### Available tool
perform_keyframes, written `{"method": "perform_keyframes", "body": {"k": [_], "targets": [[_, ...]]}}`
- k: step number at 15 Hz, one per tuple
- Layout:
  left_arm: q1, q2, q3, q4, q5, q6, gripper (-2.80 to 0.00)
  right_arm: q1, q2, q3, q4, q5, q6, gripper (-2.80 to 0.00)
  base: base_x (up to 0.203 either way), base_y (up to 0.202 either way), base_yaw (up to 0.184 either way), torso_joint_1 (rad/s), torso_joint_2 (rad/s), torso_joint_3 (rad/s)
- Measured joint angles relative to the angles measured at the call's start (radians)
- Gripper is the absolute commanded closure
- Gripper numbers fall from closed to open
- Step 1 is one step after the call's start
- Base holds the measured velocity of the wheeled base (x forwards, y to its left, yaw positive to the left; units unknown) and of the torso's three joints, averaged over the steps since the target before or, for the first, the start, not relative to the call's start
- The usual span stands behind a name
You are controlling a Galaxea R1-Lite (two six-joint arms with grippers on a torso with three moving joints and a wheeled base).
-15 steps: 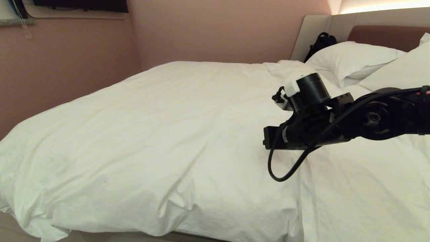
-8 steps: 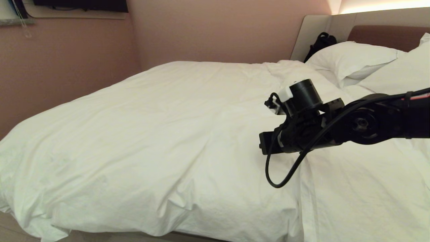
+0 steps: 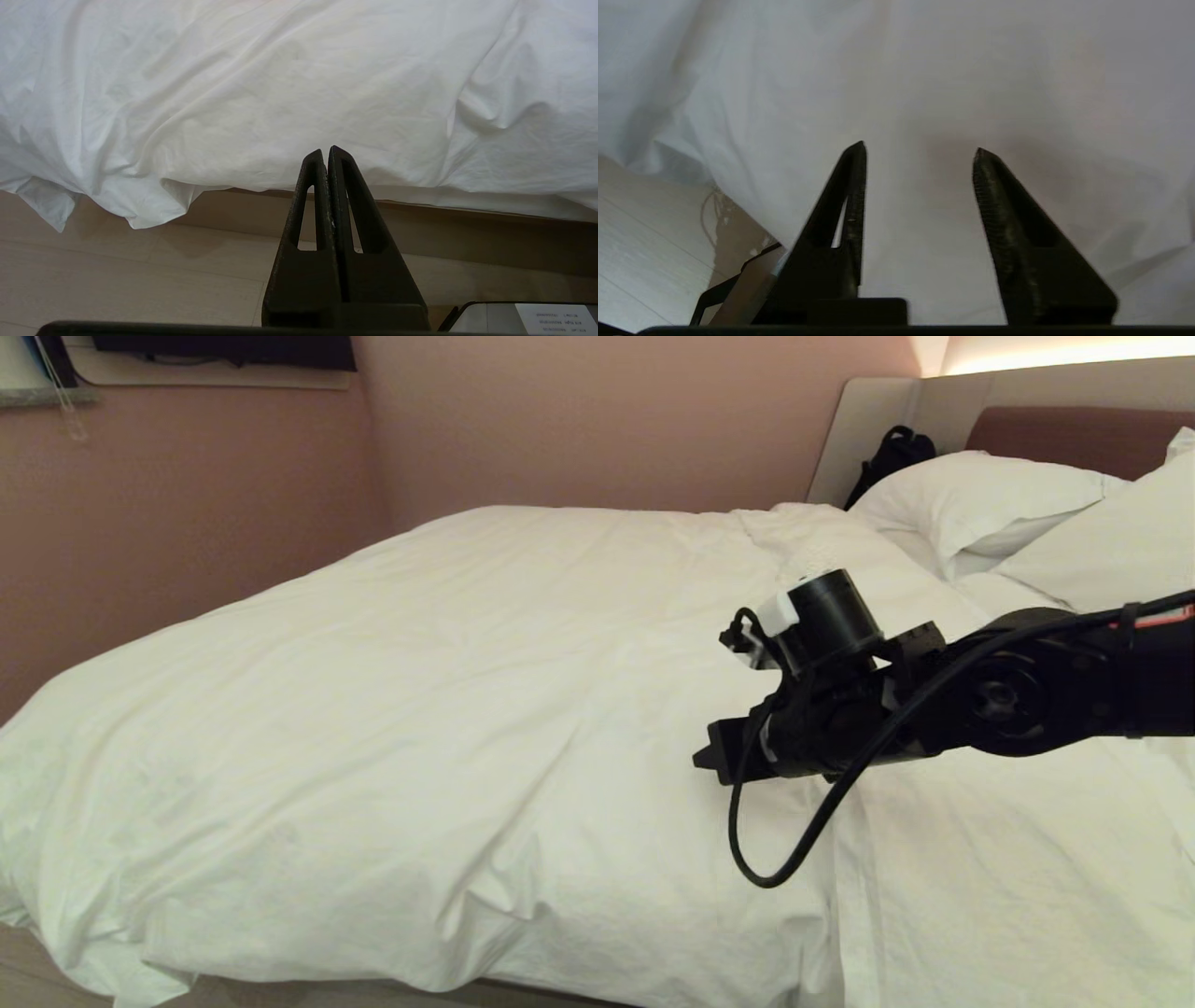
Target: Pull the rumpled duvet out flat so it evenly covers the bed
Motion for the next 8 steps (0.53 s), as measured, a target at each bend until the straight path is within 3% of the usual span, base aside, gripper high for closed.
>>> {"method": "perform_keyframes", "body": {"k": [8], "targets": [[0.000,0.000,0.000,0.000,0.000,0.000,0.00,0.017,0.088,0.008,-0.100,-0.011,0.013,-2.80,0.000,0.000,0.000,0.000,0.00,0.000]]}}
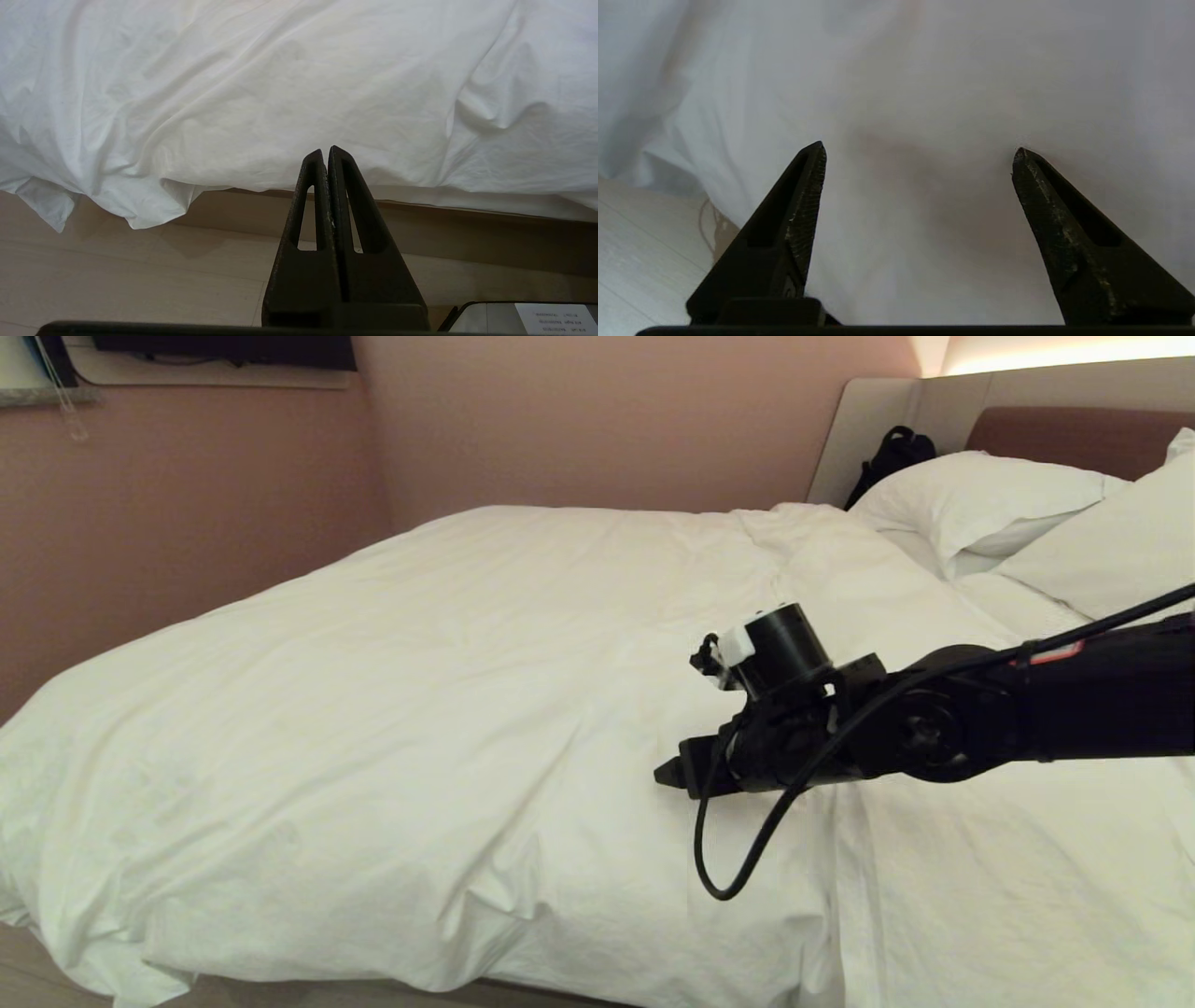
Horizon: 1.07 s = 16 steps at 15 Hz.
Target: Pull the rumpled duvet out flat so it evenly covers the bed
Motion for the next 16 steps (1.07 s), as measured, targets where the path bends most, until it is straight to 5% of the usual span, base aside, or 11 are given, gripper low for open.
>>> {"method": "perform_keyframes", "body": {"k": [16], "targets": [[0.000,0.000,0.000,0.000,-0.001,-0.001,0.00,0.007,0.210,-0.026,-0.067,-0.011,0.000,-2.80,0.000,0.000,0.000,0.000,0.00,0.000]]}}
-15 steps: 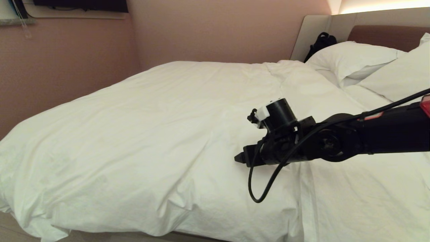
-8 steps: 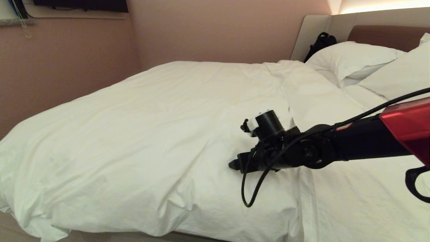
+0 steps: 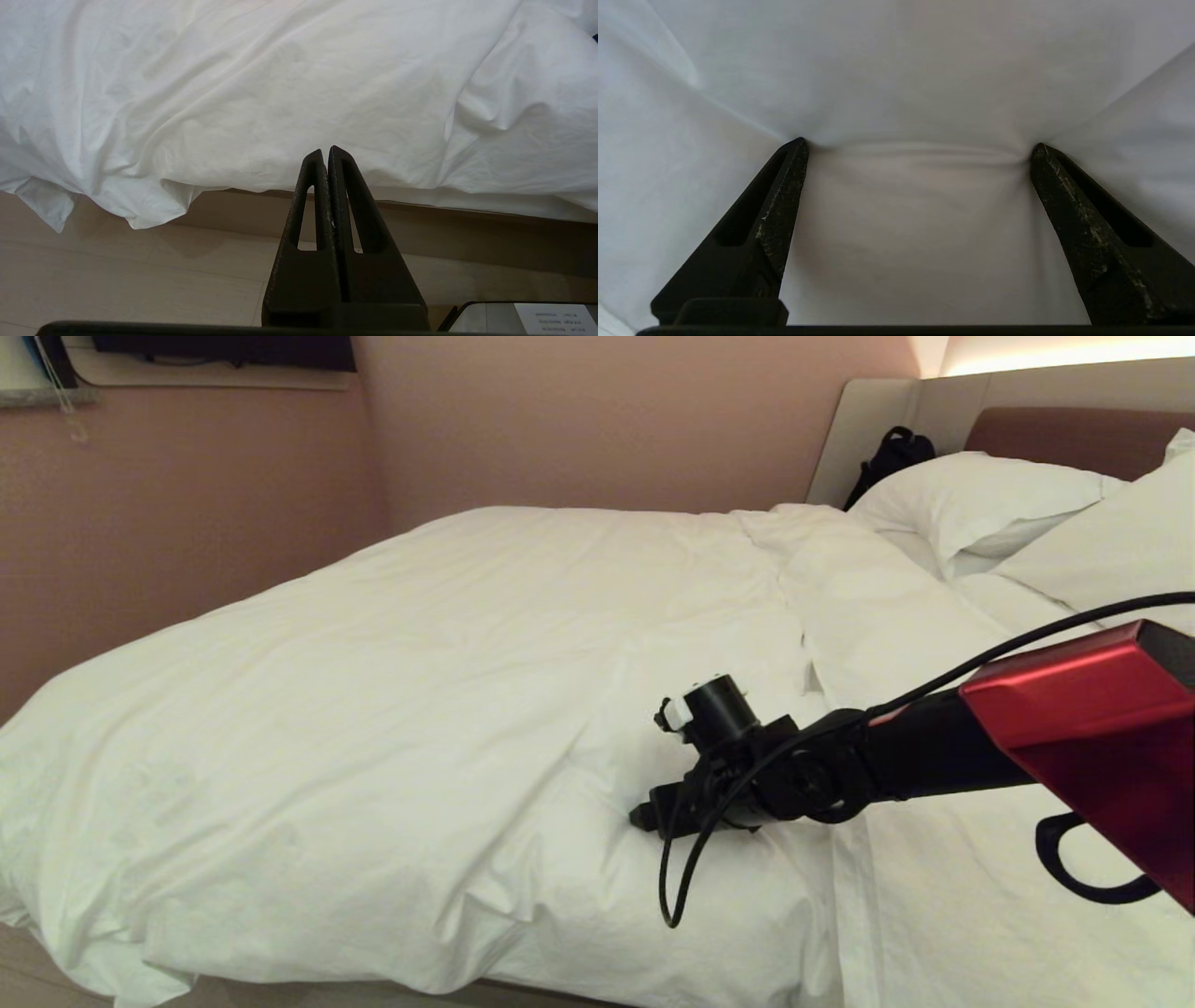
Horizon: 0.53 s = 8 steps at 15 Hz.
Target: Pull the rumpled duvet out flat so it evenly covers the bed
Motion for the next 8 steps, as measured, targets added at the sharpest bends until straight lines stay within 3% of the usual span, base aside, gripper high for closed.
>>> {"method": "perform_keyframes", "body": {"k": [8], "targets": [[0.000,0.000,0.000,0.000,0.001,0.001,0.00,-0.001,0.045,0.000,-0.029,0.000,-0.001,-2.80,0.000,0.000,0.000,0.000,0.00,0.000]]}}
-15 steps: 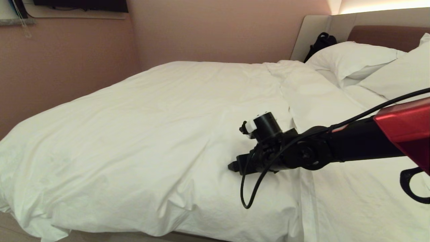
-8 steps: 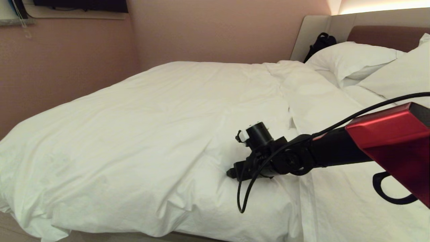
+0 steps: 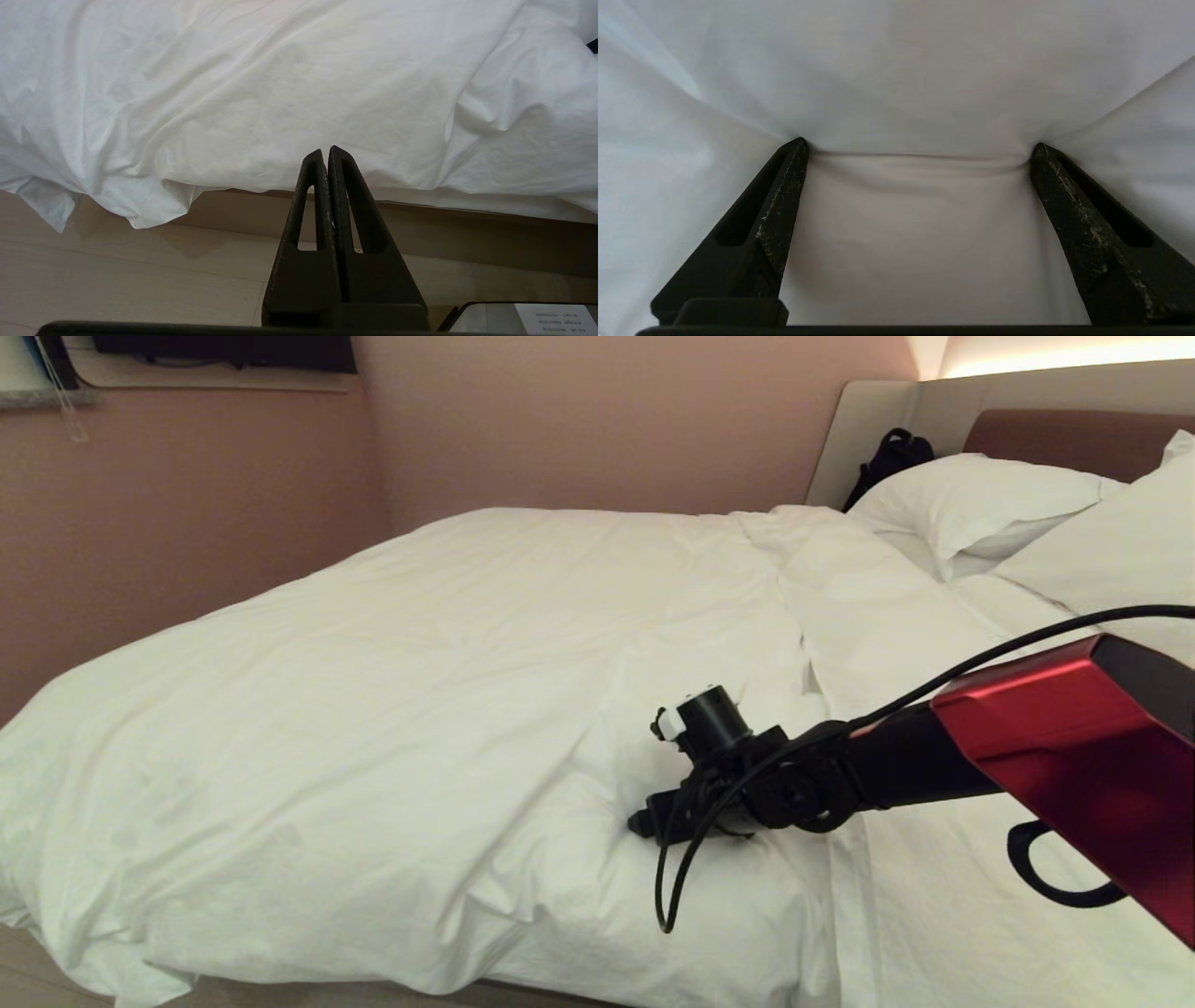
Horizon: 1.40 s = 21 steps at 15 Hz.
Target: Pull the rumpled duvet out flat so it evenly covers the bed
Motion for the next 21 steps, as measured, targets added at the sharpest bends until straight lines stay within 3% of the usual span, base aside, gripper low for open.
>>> {"method": "perform_keyframes", "body": {"k": [7,8,21], "targets": [[0.000,0.000,0.000,0.000,0.000,-0.001,0.00,0.000,0.017,0.000,-0.012,-0.001,0.001,-2.80,0.000,0.000,0.000,0.000,0.00,0.000],[0.000,0.000,0.000,0.000,0.000,0.000,0.00,0.000,0.018,0.000,-0.011,0.000,0.001,0.00,0.000,0.000,0.000,0.000,0.00,0.000],[0.000,0.000,0.000,-0.001,0.000,0.000,0.00,-0.001,-0.002,0.007,-0.007,0.002,0.001,0.00,0.000,0.000,0.000,0.000,0.00,0.000]]}}
